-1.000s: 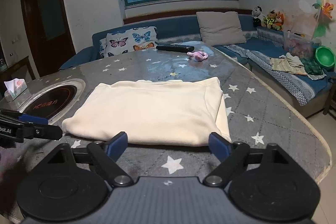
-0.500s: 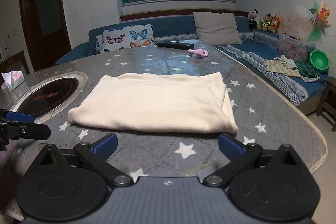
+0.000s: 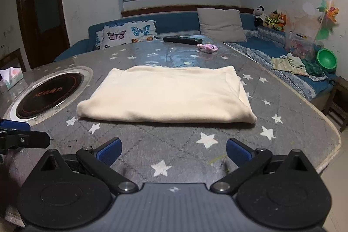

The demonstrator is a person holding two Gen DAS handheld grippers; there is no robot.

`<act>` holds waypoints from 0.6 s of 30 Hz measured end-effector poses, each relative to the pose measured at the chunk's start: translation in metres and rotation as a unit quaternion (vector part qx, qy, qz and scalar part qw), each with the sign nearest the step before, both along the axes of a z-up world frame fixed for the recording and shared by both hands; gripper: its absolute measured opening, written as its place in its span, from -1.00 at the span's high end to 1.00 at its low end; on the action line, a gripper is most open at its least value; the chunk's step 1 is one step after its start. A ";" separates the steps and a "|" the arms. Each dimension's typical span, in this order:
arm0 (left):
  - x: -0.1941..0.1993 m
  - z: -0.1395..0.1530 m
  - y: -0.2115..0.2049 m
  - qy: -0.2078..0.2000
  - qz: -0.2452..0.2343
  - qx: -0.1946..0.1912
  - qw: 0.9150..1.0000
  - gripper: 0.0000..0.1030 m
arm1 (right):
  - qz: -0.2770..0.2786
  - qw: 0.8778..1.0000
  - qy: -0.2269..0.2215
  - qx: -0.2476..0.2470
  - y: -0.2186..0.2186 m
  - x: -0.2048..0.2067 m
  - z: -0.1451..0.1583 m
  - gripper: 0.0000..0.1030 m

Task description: Fold clothes

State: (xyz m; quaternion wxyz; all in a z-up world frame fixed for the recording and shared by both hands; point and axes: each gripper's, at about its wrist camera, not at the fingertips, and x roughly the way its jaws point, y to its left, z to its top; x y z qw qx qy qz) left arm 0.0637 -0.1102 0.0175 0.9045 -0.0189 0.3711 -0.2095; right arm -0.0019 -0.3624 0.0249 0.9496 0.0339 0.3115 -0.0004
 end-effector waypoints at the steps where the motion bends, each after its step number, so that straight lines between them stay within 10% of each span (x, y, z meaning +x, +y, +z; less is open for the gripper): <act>1: 0.000 0.000 0.000 -0.001 0.000 0.001 1.000 -1.00 | 0.000 1.000 0.001 0.000 0.001 -0.001 0.000 -1.00; 18: -0.017 0.000 -0.007 -0.009 0.002 0.013 1.000 -1.00 | 0.004 1.000 -0.003 -0.001 0.009 -0.017 -0.001 -1.00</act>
